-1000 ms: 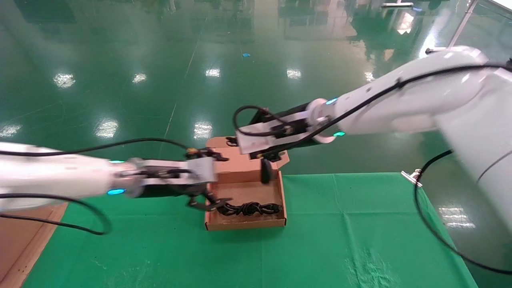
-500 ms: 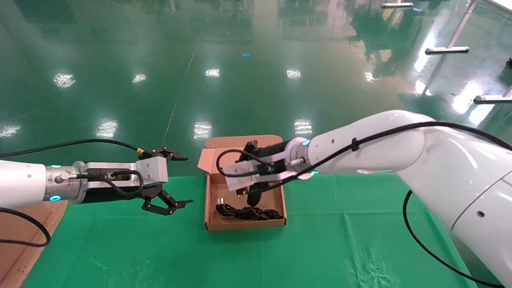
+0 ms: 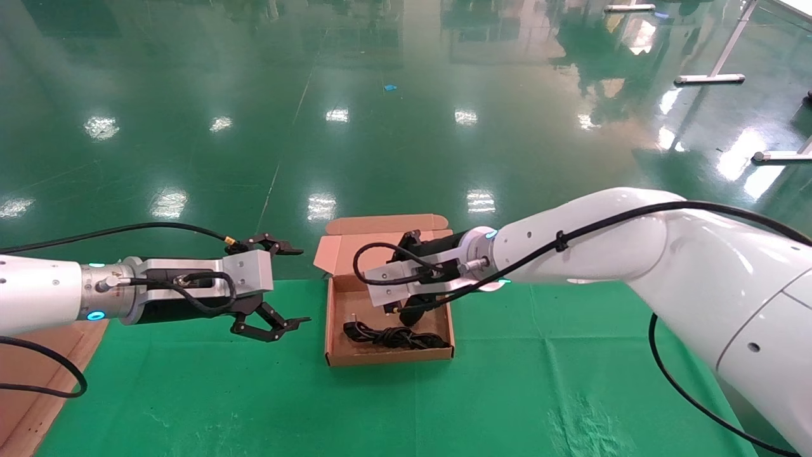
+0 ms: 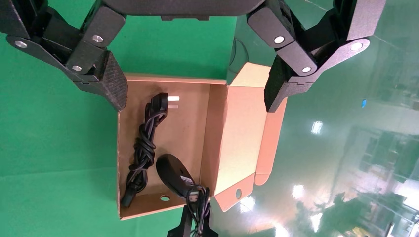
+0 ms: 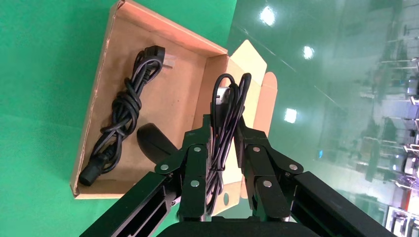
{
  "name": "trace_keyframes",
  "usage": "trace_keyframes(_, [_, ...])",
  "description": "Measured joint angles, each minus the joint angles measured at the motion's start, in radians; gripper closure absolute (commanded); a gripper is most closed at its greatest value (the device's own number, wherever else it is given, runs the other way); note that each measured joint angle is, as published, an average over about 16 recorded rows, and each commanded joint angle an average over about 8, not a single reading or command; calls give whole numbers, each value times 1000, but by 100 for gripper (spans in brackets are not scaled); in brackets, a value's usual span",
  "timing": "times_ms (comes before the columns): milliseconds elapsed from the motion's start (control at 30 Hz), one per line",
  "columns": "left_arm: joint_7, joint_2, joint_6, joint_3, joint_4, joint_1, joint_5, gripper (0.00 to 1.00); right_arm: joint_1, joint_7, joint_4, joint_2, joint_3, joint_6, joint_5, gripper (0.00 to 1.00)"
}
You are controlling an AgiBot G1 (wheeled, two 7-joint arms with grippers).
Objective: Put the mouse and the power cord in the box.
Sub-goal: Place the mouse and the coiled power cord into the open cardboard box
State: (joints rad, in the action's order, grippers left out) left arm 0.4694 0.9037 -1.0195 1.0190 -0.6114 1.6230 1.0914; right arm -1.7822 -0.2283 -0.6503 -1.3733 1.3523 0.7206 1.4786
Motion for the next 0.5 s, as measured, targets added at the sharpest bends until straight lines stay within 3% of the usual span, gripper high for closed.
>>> trace_keyframes(500, [1, 5, 2, 0, 5, -1, 0, 0, -2, -7, 0, 2, -9, 8, 4, 0])
